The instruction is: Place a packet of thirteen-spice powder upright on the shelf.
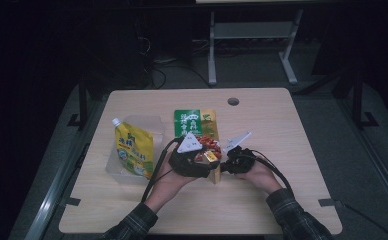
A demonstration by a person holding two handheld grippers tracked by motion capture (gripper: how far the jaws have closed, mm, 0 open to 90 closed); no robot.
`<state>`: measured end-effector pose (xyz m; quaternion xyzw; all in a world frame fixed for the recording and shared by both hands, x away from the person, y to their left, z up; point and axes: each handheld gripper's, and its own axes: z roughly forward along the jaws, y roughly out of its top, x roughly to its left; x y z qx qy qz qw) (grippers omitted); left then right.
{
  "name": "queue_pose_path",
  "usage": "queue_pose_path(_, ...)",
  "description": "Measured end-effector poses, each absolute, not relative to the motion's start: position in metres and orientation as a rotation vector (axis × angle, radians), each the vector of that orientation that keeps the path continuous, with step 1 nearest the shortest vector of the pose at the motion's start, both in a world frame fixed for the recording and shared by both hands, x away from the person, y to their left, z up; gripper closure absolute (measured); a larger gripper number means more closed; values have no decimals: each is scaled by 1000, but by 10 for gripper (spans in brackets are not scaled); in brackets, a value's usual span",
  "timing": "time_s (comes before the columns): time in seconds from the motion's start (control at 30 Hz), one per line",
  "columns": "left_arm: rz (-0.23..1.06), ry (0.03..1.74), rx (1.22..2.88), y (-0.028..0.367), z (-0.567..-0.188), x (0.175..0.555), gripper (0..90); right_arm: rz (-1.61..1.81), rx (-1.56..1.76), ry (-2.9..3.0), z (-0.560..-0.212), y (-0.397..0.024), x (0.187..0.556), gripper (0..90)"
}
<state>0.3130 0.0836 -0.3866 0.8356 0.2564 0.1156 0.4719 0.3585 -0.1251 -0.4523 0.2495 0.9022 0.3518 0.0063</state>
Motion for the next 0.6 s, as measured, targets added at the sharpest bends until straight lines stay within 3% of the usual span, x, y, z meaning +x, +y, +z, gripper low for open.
queue_pose_path(0.17,268,643,2031,81,-387,316,313,1134,861,2743,-443,-144,351,847)
queue_pose_path(0.4,258,635,2027,82,-386,314,285,1142,931,2712,-437,-154,329,635)
queue_pose_path(0.6,256,635,2018,86,-383,311,254,1160,965,2670,-433,-161,312,522)
